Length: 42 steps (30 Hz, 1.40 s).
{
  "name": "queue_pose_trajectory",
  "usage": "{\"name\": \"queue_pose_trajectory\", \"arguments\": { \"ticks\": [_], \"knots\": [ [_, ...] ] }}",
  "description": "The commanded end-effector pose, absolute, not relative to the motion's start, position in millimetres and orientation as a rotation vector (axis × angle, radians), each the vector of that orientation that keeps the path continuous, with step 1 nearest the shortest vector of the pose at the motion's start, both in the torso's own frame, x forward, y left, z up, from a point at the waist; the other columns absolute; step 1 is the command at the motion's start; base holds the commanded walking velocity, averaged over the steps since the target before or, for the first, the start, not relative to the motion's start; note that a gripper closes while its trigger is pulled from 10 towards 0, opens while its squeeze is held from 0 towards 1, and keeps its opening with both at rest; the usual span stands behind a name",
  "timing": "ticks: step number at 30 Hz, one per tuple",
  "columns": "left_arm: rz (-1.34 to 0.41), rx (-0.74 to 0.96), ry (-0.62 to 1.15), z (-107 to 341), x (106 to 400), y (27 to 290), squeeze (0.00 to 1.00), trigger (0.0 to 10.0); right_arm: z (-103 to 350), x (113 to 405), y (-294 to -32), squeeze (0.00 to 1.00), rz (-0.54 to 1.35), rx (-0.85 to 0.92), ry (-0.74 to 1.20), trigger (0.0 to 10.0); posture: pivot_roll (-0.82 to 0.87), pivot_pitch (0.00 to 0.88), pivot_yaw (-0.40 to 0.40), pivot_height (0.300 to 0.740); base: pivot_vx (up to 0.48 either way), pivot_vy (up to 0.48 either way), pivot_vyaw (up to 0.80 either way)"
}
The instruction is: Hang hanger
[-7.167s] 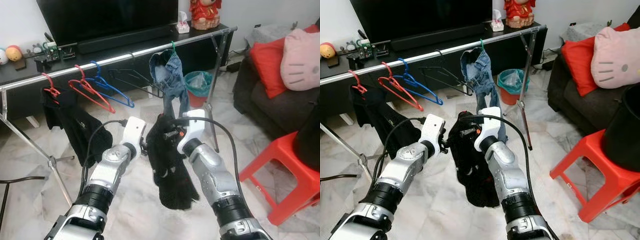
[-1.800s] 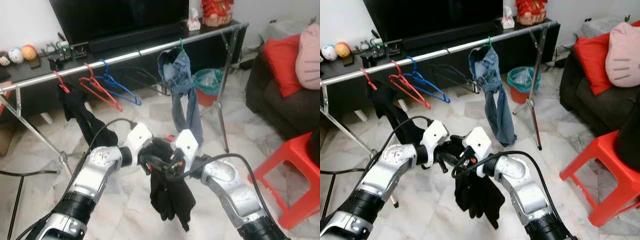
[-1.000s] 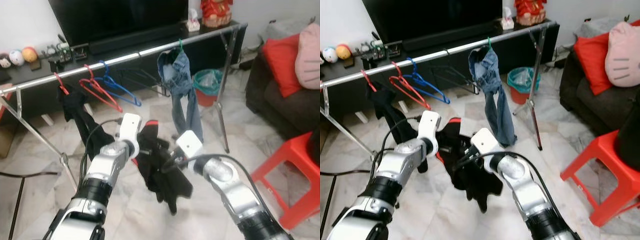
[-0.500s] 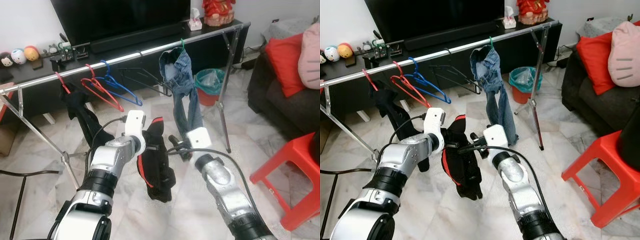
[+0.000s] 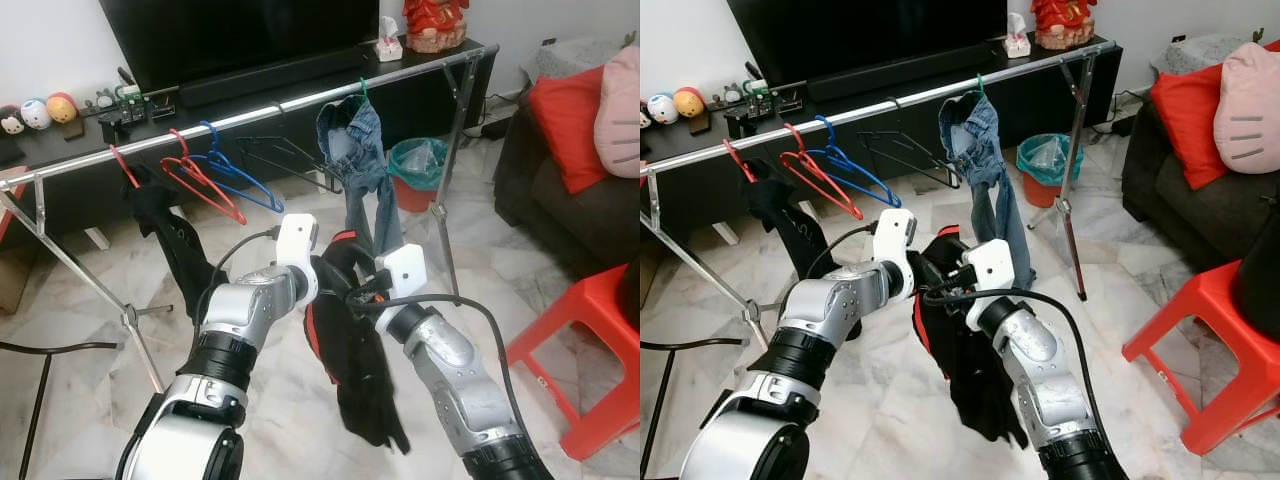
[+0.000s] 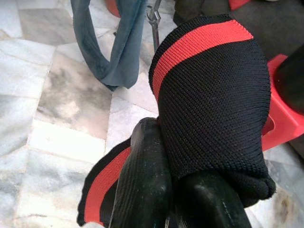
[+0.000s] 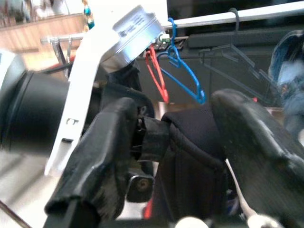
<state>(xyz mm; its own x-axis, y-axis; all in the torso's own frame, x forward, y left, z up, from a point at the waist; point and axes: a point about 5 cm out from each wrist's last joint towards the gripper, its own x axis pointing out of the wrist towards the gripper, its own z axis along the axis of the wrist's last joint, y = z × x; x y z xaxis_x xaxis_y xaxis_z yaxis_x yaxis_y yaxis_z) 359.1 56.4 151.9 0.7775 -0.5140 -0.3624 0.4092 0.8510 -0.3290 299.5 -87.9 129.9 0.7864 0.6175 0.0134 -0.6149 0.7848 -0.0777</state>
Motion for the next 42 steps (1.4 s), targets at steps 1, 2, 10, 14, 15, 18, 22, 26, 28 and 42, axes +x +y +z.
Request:
{"name": "queue_pose_trajectory", "arguments": {
  "ticks": [1, 2, 10, 14, 15, 18, 22, 26, 28, 42],
  "knots": [
    [-0.502, -0.248, 0.338, 186.1, 368.2, 58.8, 0.00, 10.0, 114.4, 295.3, -86.3, 0.00, 0.641, -0.171, 0.030, 10.0, 0.10, 0.033, 0.128, 0.740, 0.000, 0.000, 0.00],
    [-0.499, -0.249, 0.337, 186.7, 368.4, 59.0, 0.00, 10.0, 113.9, 295.5, -87.5, 0.00, 0.627, -0.187, 0.029, 10.0, 0.10, 0.033, 0.128, 0.740, 0.000, 0.000, 0.00],
    [-0.452, -0.272, 0.309, 194.8, 374.3, 63.7, 0.00, 10.0, 88.3, 281.7, -115.6, 0.00, 0.395, -0.152, 0.099, 10.0, 0.10, 0.033, 0.127, 0.740, 0.000, 0.000, 0.00],
    [-0.442, -0.255, 0.311, 192.6, 375.2, 65.3, 0.00, 10.0, 93.4, 277.9, -117.7, 0.00, 0.362, 0.012, 0.047, 10.0, 0.10, 0.032, 0.127, 0.740, 0.000, 0.000, 0.00],
    [-0.440, -0.250, 0.312, 191.9, 375.3, 65.6, 0.00, 10.0, 96.0, 277.5, -118.5, 0.00, 0.350, 0.060, 0.031, 10.0, 0.10, 0.032, 0.127, 0.740, 0.000, 0.000, 0.00],
    [-0.429, -0.234, 0.324, 187.3, 375.3, 67.7, 0.00, 10.0, 130.2, 271.9, -114.4, 0.00, 0.393, 0.346, -0.159, 10.0, 0.10, 0.023, 0.129, 0.740, 0.000, 0.000, 0.00],
    [-0.430, -0.197, 0.325, 184.1, 374.7, 67.3, 0.00, 10.0, 149.1, 264.6, -107.5, 0.00, 0.467, 0.473, -0.246, 10.0, 0.10, 0.018, 0.130, 0.740, 0.000, 0.000, 0.00],
    [-0.427, -0.182, 0.319, 183.7, 375.0, 67.2, 0.00, 10.0, 153.4, 259.6, -106.4, 0.00, 0.494, 0.514, -0.272, 10.0, 0.10, 0.018, 0.130, 0.740, 0.000, 0.000, 0.00],
    [-0.421, -0.179, 0.316, 183.6, 375.6, 69.0, 0.00, 10.0, 151.2, 254.6, -105.6, 0.00, 0.522, 0.515, -0.264, 10.0, 0.10, 0.018, 0.130, 0.740, 0.000, 0.000, 0.00],
    [-0.400, -0.185, 0.282, 193.0, 380.5, 76.0, 0.00, 10.0, 75.7, 250.5, -130.4, 0.00, 0.362, 0.170, 0.068, 10.0, 0.09, 0.025, 0.127, 0.740, 0.000, 0.000, 0.00]
  ]
}}
